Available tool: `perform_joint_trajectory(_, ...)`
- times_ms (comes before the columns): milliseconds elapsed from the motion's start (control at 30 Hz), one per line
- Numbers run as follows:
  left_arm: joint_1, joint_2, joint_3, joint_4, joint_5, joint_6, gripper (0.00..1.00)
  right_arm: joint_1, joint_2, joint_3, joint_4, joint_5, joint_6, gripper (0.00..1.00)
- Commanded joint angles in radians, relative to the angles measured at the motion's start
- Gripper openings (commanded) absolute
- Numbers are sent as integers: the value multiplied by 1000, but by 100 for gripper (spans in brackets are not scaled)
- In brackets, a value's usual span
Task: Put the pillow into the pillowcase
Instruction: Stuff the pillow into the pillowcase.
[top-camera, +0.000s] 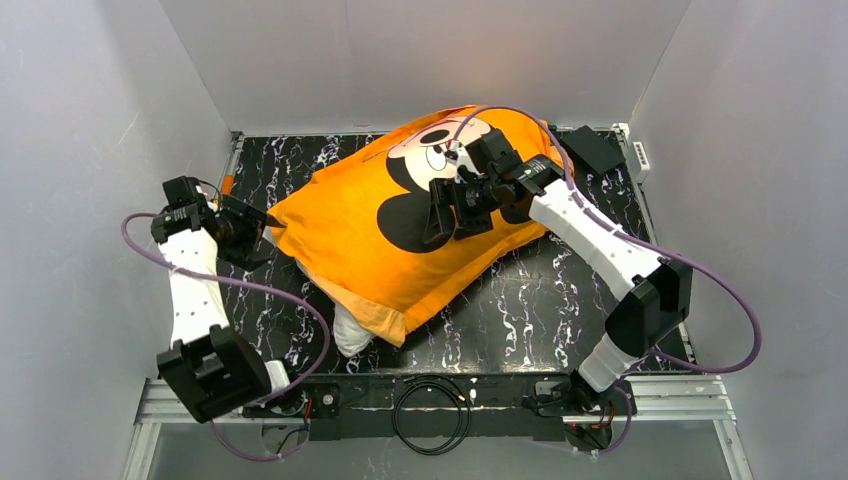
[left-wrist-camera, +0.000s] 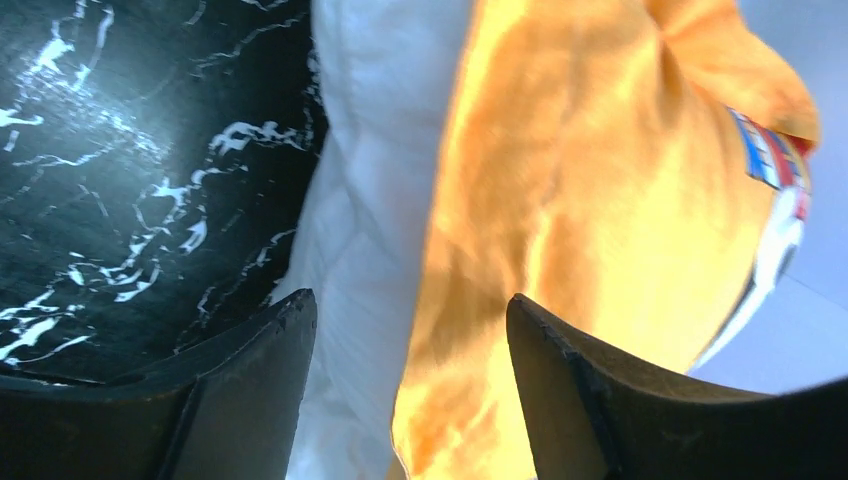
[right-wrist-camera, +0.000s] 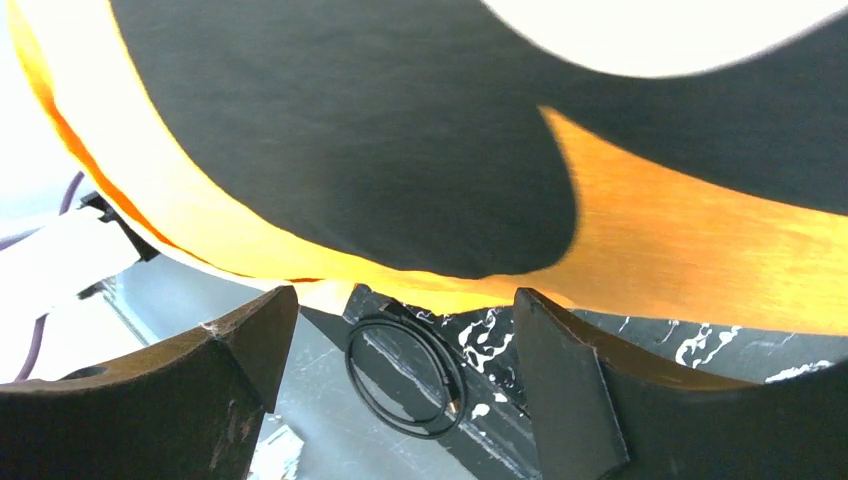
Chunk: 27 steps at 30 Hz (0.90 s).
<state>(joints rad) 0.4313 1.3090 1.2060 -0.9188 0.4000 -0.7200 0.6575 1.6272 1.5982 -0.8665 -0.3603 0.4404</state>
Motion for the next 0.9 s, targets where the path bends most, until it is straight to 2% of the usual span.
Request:
perform_joint_trajectory(0,-3,-125,4,-11,79,-78,68,97,-29,66,-18,18,-86,87)
perform_joint_trajectory(200,-4,-230,-63,32,154,-154,68,337,-14,-13,67,38,-176,83)
perform_joint_trajectory(400,-4,-291,-82,2,186,-152,68,494,130,12,158,-3,-234,77)
perform_joint_trajectory(567,-3,-294,-47,-34,184,-130,66,574,308,214,141,-99,-242,66)
perform_joint_trajectory(667,-4,-292,-27,-70,158,-105,66,614,412,384,145,-266,-220,58)
perform_joint_trajectory(767,-3,-289,-30,-88,150,-91,66,641,459,478,188,-382,-175,60)
perform_joint_trajectory(867,-4,-290,-37,-102,151,-79,66,640,379,398,326,-377,-109,68)
